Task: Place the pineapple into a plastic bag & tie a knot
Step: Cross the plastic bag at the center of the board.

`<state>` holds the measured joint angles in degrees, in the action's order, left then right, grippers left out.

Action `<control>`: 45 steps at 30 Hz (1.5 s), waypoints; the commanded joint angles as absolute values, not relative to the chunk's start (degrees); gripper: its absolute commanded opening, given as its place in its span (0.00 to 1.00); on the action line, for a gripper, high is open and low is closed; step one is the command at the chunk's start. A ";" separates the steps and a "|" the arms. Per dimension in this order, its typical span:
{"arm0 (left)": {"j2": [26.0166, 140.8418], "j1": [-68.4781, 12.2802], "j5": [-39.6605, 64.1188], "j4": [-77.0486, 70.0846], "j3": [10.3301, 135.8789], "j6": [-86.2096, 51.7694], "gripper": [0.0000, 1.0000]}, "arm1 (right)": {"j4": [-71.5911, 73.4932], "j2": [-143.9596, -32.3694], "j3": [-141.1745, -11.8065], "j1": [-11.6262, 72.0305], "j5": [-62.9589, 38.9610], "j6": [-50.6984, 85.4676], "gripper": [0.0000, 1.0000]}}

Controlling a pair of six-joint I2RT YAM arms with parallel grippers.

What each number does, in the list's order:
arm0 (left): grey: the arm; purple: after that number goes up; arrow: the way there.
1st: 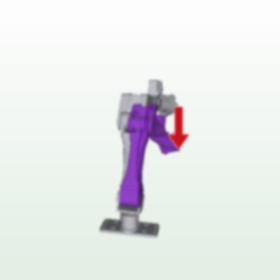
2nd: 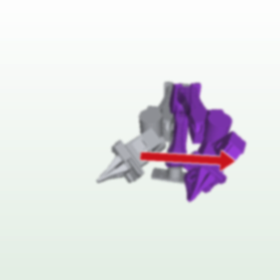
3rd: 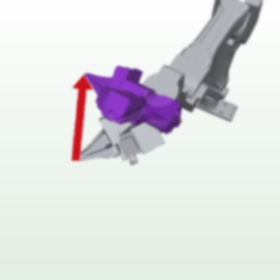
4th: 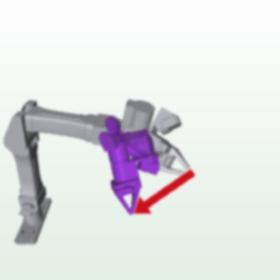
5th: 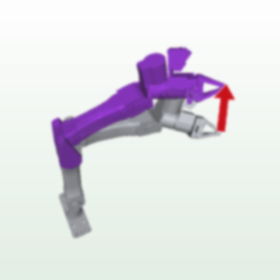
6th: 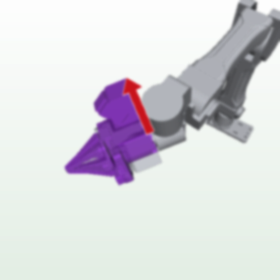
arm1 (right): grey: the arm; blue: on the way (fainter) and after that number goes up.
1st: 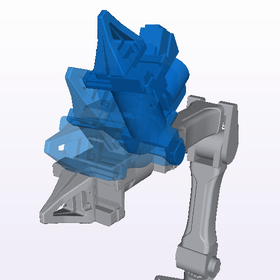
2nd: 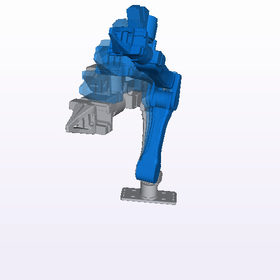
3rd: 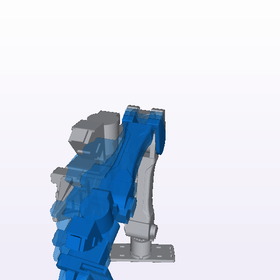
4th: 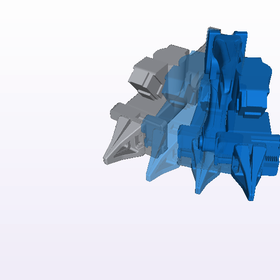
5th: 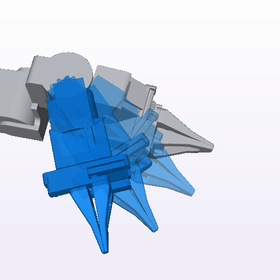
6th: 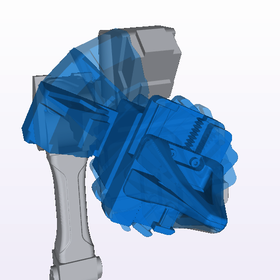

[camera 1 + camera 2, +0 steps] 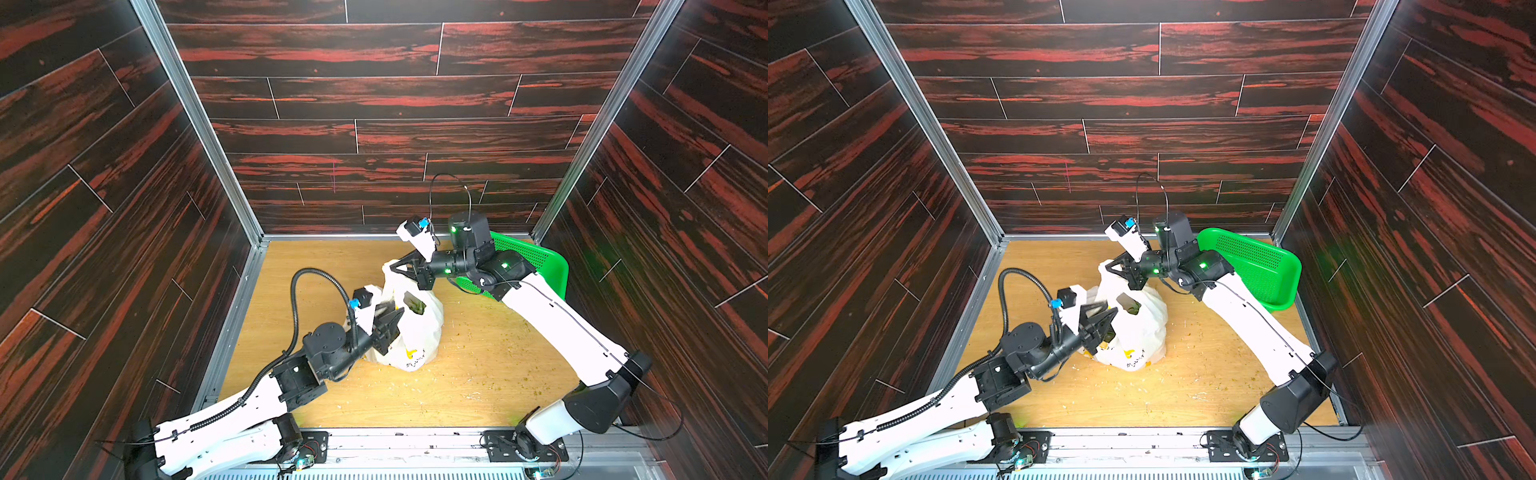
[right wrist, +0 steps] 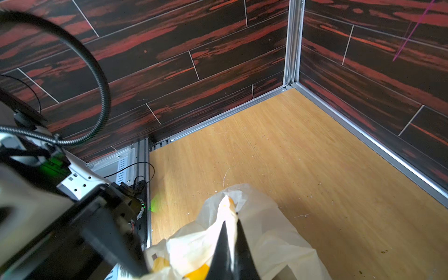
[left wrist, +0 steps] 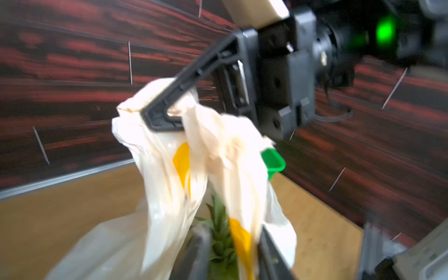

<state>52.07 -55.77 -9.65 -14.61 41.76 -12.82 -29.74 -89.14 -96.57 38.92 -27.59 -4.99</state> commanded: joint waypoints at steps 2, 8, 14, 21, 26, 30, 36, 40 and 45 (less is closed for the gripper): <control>53.04 -55.63 -9.62 -7.02 48.07 -14.37 0.53 | -29.17 -88.28 -95.28 39.41 -26.80 -4.58 0.00; 56.97 -55.61 -7.77 15.12 62.35 -11.91 0.65 | -29.68 -88.55 -96.02 39.53 -26.81 -4.93 0.00; 62.77 -55.63 -7.35 36.06 76.19 -9.78 0.66 | -30.32 -88.63 -96.50 39.59 -26.89 -5.36 0.00; 57.49 -53.09 -4.94 46.56 81.42 5.35 0.67 | -30.71 -88.33 -96.68 39.56 -27.51 -5.67 0.00; 58.31 -44.43 10.13 52.10 86.76 20.79 0.70 | -30.28 -88.74 -97.16 39.59 -28.38 -5.85 0.00; 64.15 -40.14 19.77 54.65 91.45 26.44 0.73 | -31.65 -89.65 -99.04 39.63 -28.92 -6.32 0.00; 71.81 -38.77 27.30 55.89 96.89 30.23 0.98 | -32.12 -89.91 -99.74 39.64 -29.26 -6.68 0.00; 75.46 -38.67 30.05 55.98 99.67 32.13 0.99 | -32.39 -90.09 -100.26 39.57 -29.43 -7.02 0.00; 78.66 -38.63 29.46 56.52 101.84 33.83 1.00 | -32.53 -90.42 -100.55 39.56 -29.79 -7.12 0.00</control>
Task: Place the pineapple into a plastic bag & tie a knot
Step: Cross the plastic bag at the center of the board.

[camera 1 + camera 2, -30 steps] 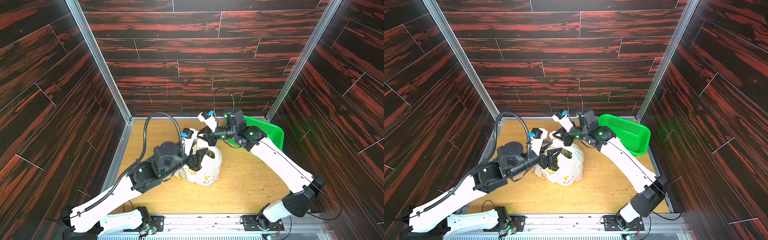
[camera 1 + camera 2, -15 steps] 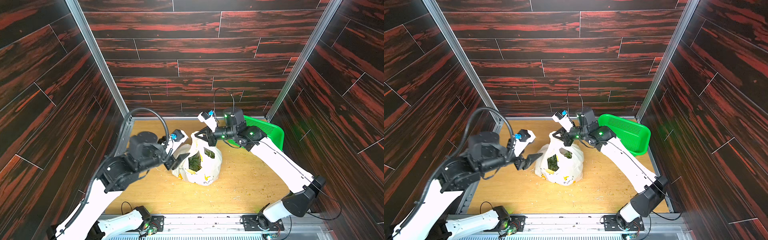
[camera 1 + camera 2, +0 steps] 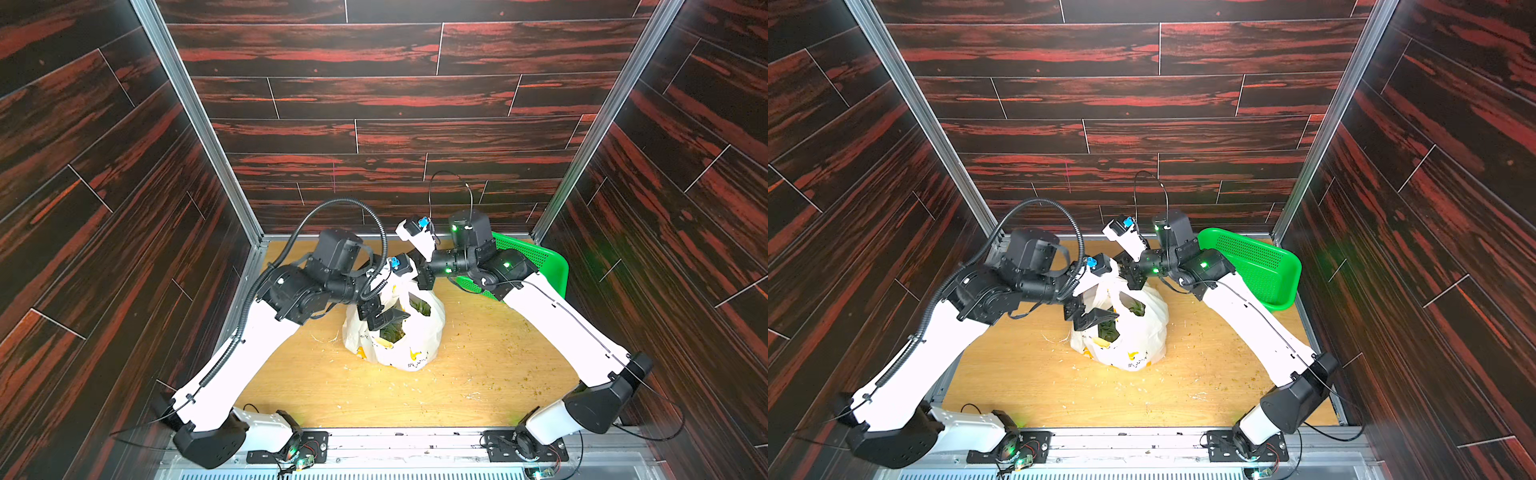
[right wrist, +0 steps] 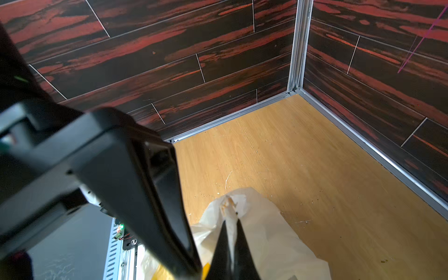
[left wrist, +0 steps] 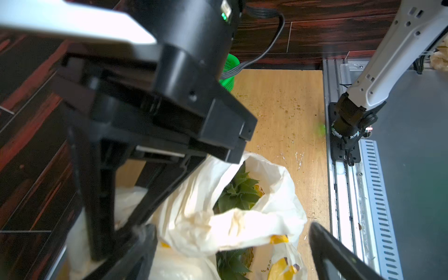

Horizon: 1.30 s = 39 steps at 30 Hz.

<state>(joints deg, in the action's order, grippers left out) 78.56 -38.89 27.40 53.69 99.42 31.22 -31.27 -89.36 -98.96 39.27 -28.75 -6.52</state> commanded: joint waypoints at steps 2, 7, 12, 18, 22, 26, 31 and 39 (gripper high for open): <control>79.32 -38.67 29.65 56.64 102.15 33.93 0.99 | -32.57 -90.46 -100.55 39.58 -29.87 -7.14 0.00; 80.88 -38.58 33.44 60.72 103.59 36.40 0.89 | -32.61 -90.53 -100.38 39.56 -29.86 -7.33 0.00; 82.41 -38.58 34.82 62.59 103.90 37.10 0.74 | -32.67 -90.76 -100.37 39.63 -30.56 -7.12 0.00; 80.07 -38.58 34.01 53.79 99.06 32.95 0.90 | -33.07 -90.82 -100.37 39.66 -30.41 -7.32 0.00; 79.98 -38.58 36.63 51.67 97.80 30.72 0.91 | -32.98 -90.88 -100.37 39.71 -30.32 -7.08 0.00; 80.71 -38.58 38.62 51.74 97.39 29.63 0.87 | -32.90 -90.77 -100.22 39.66 -30.24 -6.93 0.00; 81.17 -38.58 39.56 52.19 97.98 30.18 0.78 | -32.80 -90.88 -100.43 39.72 -30.23 -6.84 0.00; 81.89 -38.58 40.78 49.41 97.95 28.21 0.56 | -32.87 -91.32 -100.73 39.83 -30.31 -6.77 0.00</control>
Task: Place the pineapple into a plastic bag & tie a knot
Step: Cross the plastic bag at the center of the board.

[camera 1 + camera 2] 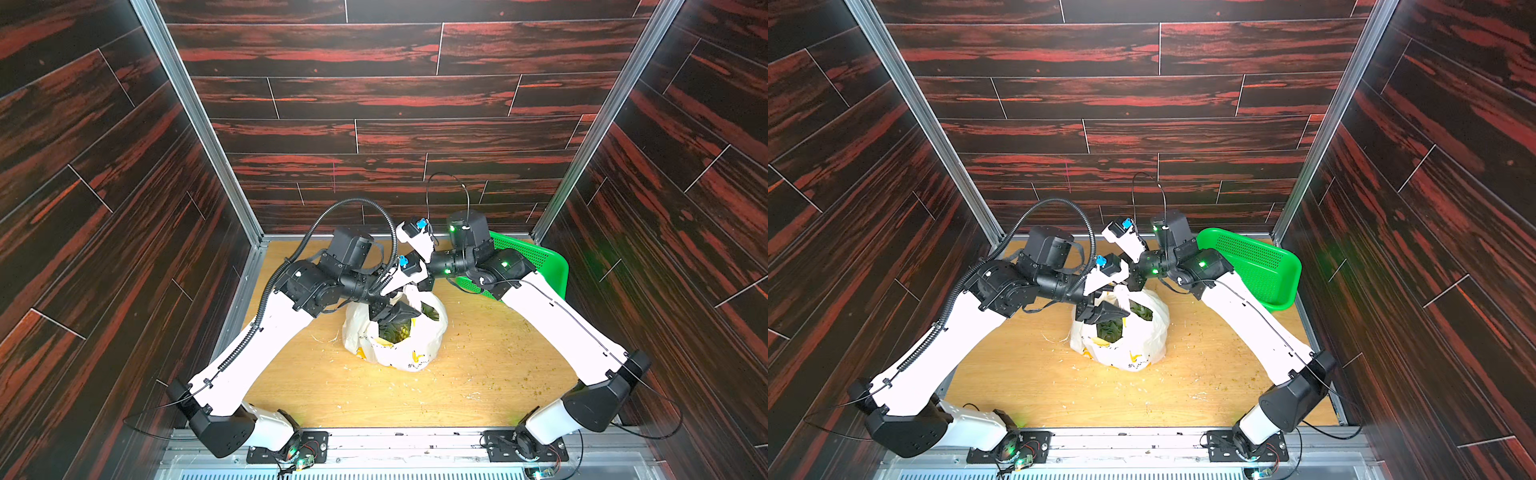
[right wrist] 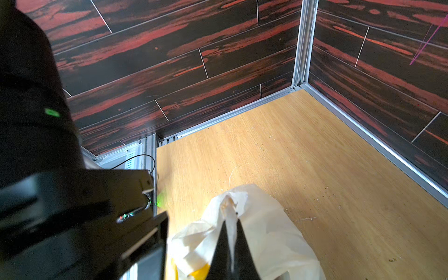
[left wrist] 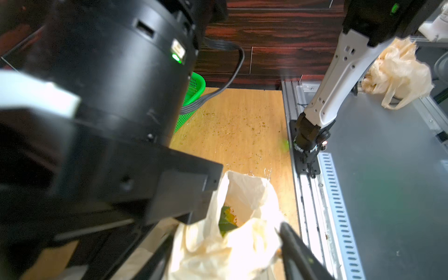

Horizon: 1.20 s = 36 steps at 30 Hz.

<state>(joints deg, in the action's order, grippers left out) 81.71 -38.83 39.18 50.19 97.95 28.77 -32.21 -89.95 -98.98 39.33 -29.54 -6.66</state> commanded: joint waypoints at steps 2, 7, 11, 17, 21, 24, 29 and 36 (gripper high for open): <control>81.82 -38.58 40.48 49.28 97.76 28.21 0.45 | -33.03 -91.30 -100.88 39.87 -30.21 -6.78 0.00; 79.82 -38.62 38.90 48.55 95.55 28.13 0.00 | -34.05 -91.11 -101.35 39.83 -28.70 -6.56 0.00; 73.25 -38.91 36.21 40.88 87.29 19.10 0.00 | -36.82 -90.48 -101.92 39.89 -26.93 -6.86 0.00; 63.10 -39.37 23.62 26.16 74.04 5.37 0.00 | -36.39 -88.67 -100.39 39.91 -26.39 -6.88 0.00; 61.75 -39.37 20.22 24.83 71.70 -0.65 0.00 | -36.40 -87.92 -99.98 39.98 -26.11 -7.05 0.00; 61.74 -39.37 19.56 22.89 70.12 -4.92 0.00 | -36.62 -87.03 -99.65 39.99 -25.93 -7.34 0.00; 62.98 -39.37 19.59 22.49 69.80 -8.76 0.00 | -37.44 -85.30 -99.43 40.25 -26.35 -8.97 0.00; 62.16 -39.37 20.79 22.01 68.34 -9.35 0.00 | -38.19 -84.00 -99.75 40.53 -25.44 -13.15 0.00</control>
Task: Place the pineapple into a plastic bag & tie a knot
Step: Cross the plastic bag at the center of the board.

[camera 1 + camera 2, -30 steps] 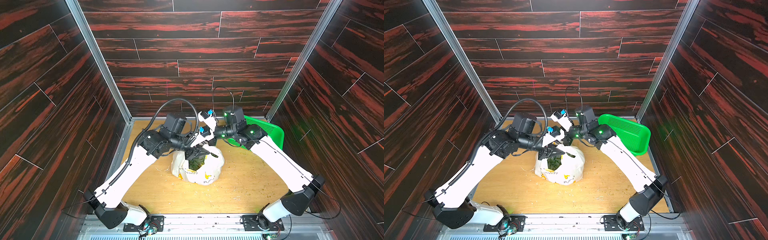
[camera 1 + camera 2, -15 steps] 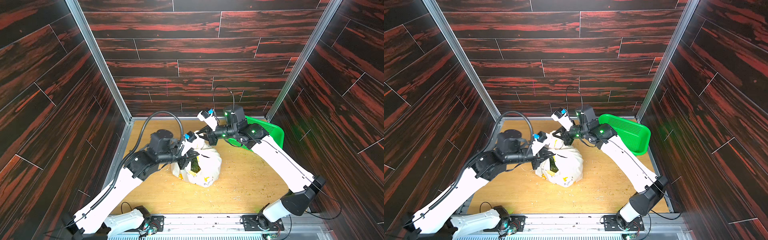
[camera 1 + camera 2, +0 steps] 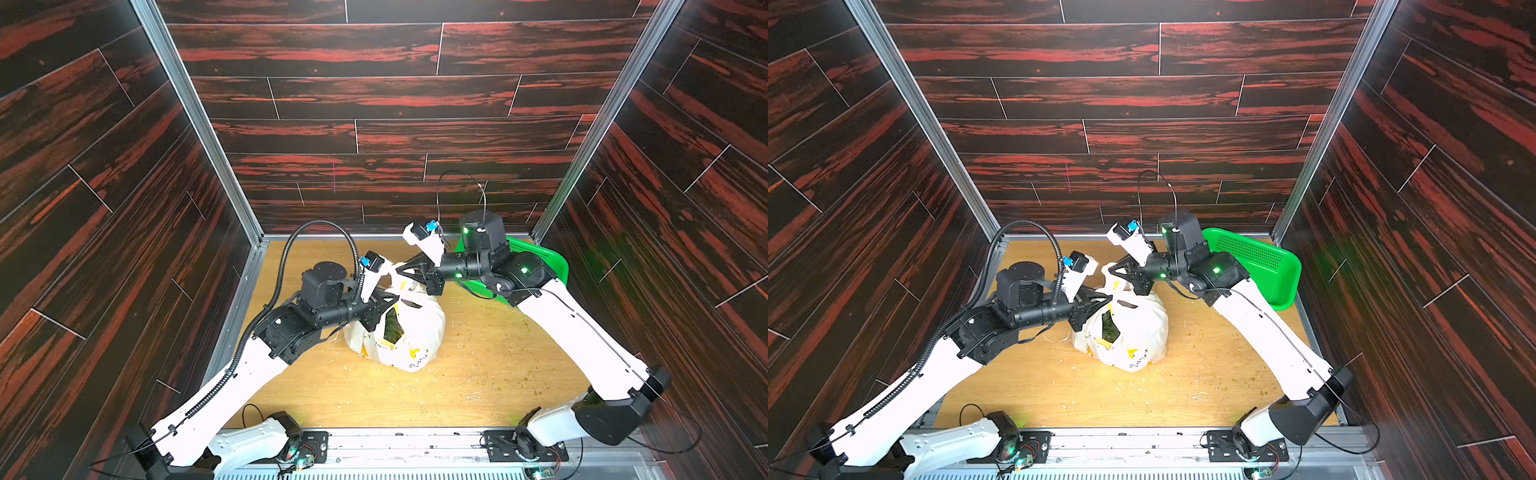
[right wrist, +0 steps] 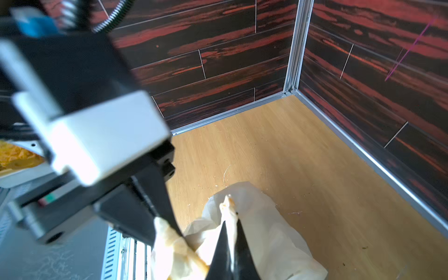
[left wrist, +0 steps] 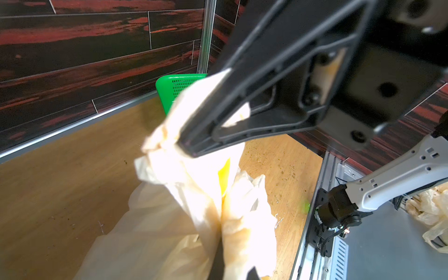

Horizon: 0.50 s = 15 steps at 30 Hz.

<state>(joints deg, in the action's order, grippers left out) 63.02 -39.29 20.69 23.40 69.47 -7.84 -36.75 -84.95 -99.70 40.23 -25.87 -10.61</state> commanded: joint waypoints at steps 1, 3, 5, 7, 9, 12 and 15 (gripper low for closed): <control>61.93 -39.37 20.66 21.66 67.98 -9.69 0.00 | -38.30 -84.10 -100.18 40.57 -25.63 -13.40 0.00; 61.61 -39.37 20.35 20.80 67.33 -10.59 0.00 | -38.72 -84.98 -101.62 40.59 -26.50 -13.62 0.00; 61.44 -39.36 19.69 20.48 66.76 -11.53 0.00 | -39.45 -85.99 -103.37 40.61 -27.30 -13.80 0.00; 61.26 -39.29 18.66 20.38 66.37 -12.60 0.00 | -39.90 -86.63 -104.59 40.66 -27.93 -13.95 0.00; 61.17 -39.13 17.71 20.20 66.07 -13.81 0.00 | -40.31 -86.59 -105.27 40.79 -28.04 -14.27 0.00; 61.17 -39.17 17.52 18.73 65.27 -16.02 0.00 | -41.67 -85.97 -105.95 40.98 -28.19 -15.17 0.00; 61.22 -39.08 16.35 17.56 64.83 -16.70 0.00 | -43.72 -85.07 -105.52 41.37 -28.88 -16.69 0.00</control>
